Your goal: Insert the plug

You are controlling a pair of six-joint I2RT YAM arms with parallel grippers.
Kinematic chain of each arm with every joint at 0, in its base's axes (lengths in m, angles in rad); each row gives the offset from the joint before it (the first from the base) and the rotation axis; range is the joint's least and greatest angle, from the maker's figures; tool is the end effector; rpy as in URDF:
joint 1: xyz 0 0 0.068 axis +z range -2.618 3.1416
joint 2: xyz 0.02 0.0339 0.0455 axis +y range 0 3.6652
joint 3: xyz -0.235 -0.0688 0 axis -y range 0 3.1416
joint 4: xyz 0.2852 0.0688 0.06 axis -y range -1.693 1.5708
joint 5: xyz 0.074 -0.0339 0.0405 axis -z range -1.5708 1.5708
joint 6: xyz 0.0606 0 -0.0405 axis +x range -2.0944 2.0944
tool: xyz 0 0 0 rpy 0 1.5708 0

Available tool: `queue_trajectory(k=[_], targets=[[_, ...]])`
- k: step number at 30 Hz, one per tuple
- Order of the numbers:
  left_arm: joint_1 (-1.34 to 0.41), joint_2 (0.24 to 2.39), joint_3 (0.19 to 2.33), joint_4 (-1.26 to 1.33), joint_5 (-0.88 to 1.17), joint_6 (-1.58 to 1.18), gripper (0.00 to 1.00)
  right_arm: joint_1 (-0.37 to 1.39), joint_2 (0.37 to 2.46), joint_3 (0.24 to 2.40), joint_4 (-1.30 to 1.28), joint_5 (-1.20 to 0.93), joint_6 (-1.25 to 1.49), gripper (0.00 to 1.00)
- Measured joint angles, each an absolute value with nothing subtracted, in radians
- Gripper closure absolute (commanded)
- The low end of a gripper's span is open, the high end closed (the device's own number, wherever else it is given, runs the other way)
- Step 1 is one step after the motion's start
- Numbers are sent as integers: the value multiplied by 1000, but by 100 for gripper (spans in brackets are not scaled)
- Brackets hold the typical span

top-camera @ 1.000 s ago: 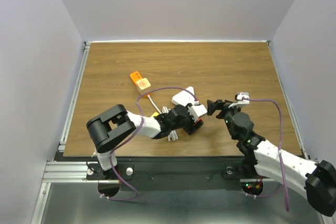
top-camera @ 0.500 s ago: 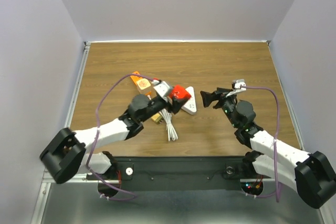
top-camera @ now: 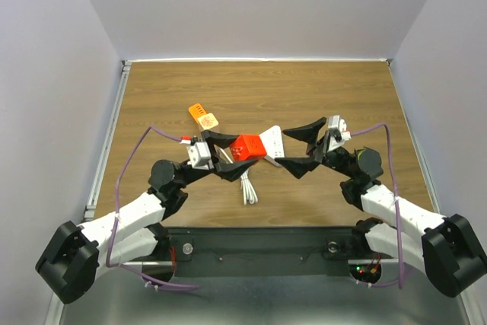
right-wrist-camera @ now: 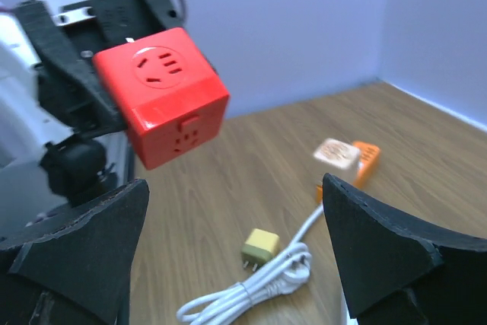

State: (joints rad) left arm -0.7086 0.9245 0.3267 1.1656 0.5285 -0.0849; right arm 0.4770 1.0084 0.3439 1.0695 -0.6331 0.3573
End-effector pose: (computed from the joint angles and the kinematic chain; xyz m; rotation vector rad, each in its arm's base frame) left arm 0.1733 -0.1888 0.2581 0.7929 0.8172 -0.9744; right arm 0.2226 0.1554 0.2321 -0.6589 1.1482 1.0836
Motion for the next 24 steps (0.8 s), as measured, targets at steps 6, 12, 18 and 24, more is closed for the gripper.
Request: queue_trajectory(k=[6,12,18,24], targets=[[-705,935,322,1246,672,-136,100,477,1002,307,1246,-822,414,0],[-705,1019,322,1264,764,-208,100,477,1029,271,1282,-905,476,0],[-712,1154,338,1260,813,-282,100,477,1133,271,1298,-933,545,0],[-748,1209,405,1256,834,-295,100,477,1193,271,1295,-951,603,0]])
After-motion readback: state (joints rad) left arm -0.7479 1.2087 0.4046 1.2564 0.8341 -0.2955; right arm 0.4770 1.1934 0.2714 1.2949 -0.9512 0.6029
